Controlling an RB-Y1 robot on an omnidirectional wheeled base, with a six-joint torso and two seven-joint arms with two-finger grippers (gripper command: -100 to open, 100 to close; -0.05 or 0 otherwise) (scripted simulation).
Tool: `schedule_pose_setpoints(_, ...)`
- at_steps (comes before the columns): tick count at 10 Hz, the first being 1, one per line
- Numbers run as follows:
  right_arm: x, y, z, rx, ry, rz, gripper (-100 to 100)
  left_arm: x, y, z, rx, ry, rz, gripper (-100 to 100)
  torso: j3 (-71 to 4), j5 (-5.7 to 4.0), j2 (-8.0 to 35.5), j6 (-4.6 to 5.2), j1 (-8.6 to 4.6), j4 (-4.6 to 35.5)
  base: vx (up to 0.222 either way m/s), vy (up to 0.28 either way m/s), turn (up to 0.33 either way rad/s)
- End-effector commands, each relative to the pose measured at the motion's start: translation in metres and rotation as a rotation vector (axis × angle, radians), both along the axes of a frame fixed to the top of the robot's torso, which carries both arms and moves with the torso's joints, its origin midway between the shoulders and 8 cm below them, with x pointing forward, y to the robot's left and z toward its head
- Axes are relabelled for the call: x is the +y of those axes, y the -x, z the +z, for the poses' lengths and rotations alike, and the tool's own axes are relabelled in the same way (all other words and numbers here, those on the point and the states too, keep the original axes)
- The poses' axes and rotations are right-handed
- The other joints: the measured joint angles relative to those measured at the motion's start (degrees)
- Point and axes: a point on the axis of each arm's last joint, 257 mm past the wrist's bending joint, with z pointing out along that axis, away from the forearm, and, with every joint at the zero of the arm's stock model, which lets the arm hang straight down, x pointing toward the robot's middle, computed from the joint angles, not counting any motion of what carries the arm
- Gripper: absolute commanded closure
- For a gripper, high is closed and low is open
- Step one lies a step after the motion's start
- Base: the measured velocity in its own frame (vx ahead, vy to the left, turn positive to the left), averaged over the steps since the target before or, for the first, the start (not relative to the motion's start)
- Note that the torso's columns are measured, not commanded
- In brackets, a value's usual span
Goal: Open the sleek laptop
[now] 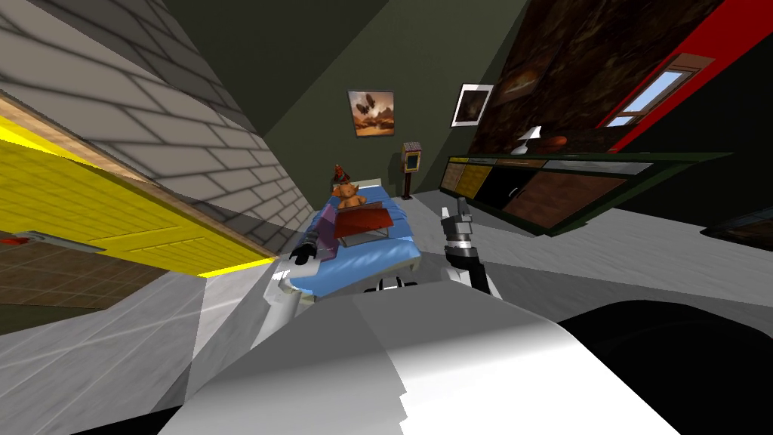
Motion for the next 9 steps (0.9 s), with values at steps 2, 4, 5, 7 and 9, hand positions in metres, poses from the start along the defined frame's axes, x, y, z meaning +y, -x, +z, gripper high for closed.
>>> schedule_pose_setpoints(2,0.000,0.000,0.000,0.000,0.000,0.000,0,-0.009,-0.007,-0.004,-0.027,0.150,0.007,100,0.0,0.13,-0.1,-0.19,0.20,-0.1,-0.045,0.183,-0.016)
schedule_pose_setpoints(4,0.000,0.000,0.000,0.000,0.000,0.000,0,-0.016,-0.011,-0.007,-0.039,0.225,0.008,100,-0.2,0.15,-0.4,-0.17,0.04,-0.3,-0.048,0.159,-0.001)
schedule_pose_setpoints(5,0.000,0.000,0.000,0.000,0.000,0.000,0,-0.019,-0.013,-0.008,-0.045,0.263,0.008,100,-0.2,0.15,-0.3,-0.14,-0.01,-0.3,-0.058,0.161,-0.005)
schedule_pose_setpoints(7,0.000,0.000,0.000,0.000,0.000,0.000,0,-0.027,-0.017,-0.010,-0.055,0.338,0.008,100,-0.2,0.06,-0.3,-0.08,-0.12,-0.2,-0.054,0.146,-0.004)
schedule_pose_setpoints(9,0.000,0.000,0.000,0.000,0.000,0.000,0,-0.013,-0.009,-0.012,-0.026,0.290,0.036,-100,-0.1,-0.09,-0.2,-0.02,-0.55,-0.1,0.009,0.012,0.022)
